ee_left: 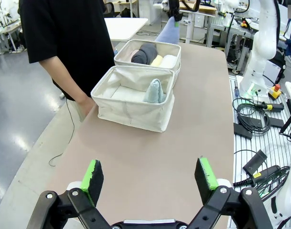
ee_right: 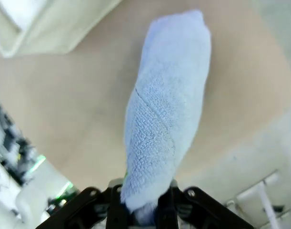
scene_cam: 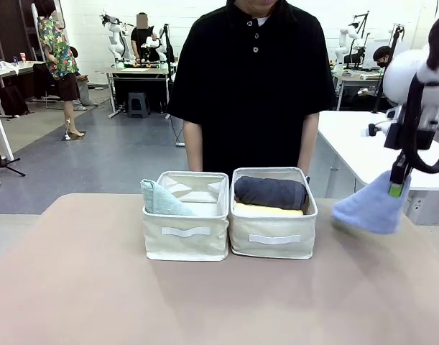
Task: Sort the towels based on their folding style.
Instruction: Pick up another triangle-folded towel from the table and place it in the left Fabric basket.
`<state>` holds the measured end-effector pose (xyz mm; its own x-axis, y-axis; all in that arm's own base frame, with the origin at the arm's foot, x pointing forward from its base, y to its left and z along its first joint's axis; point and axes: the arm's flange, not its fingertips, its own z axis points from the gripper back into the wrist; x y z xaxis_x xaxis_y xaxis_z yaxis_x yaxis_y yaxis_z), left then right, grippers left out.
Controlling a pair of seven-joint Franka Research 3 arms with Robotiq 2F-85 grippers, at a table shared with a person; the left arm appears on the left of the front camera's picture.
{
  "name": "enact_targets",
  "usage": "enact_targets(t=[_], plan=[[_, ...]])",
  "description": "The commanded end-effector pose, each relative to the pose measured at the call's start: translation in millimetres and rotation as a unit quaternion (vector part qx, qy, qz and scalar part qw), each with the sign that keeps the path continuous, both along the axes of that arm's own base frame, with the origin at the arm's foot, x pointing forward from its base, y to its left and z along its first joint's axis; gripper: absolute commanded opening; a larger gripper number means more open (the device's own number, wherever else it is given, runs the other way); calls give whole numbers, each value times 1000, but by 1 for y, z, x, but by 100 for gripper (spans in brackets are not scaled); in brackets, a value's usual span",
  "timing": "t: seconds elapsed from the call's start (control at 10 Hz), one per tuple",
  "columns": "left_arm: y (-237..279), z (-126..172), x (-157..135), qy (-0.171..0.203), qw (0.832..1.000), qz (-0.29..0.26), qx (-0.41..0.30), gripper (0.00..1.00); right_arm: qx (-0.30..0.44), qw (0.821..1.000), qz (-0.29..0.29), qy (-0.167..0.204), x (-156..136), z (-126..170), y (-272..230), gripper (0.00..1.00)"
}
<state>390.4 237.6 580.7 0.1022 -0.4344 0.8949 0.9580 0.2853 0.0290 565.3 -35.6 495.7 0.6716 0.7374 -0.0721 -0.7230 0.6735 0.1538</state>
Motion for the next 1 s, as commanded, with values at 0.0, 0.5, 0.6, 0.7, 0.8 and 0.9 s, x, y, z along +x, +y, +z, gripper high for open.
enact_targets(t=[0.0, 0.5, 0.6, 0.7, 0.8, 0.9], plan=[[1, 1, 0, -12, 1000, -2, -7, 100, -52, 999, 11, -8, -38, 94, 48, 0], [1, 1, 0, -12, 1000, -2, -7, 100, -33, 993, 0, -114, -119, 210, 118, 0], [1, 1, 0, -12, 1000, -2, -7, 100, -22, 993, -39, -107, -119, 205, 108, 0], [1, 1, 0, -12, 1000, -2, -7, 100, -40, 994, 12, -102, -122, 226, 123, 0], [1, 1, 0, -12, 1000, -2, -7, 100, -40, 994, 12, -102, -122, 226, 123, 0], [1, 1, 0, -12, 1000, -2, -7, 100, -40, 994, 12, -102, -122, 226, 123, 0]])
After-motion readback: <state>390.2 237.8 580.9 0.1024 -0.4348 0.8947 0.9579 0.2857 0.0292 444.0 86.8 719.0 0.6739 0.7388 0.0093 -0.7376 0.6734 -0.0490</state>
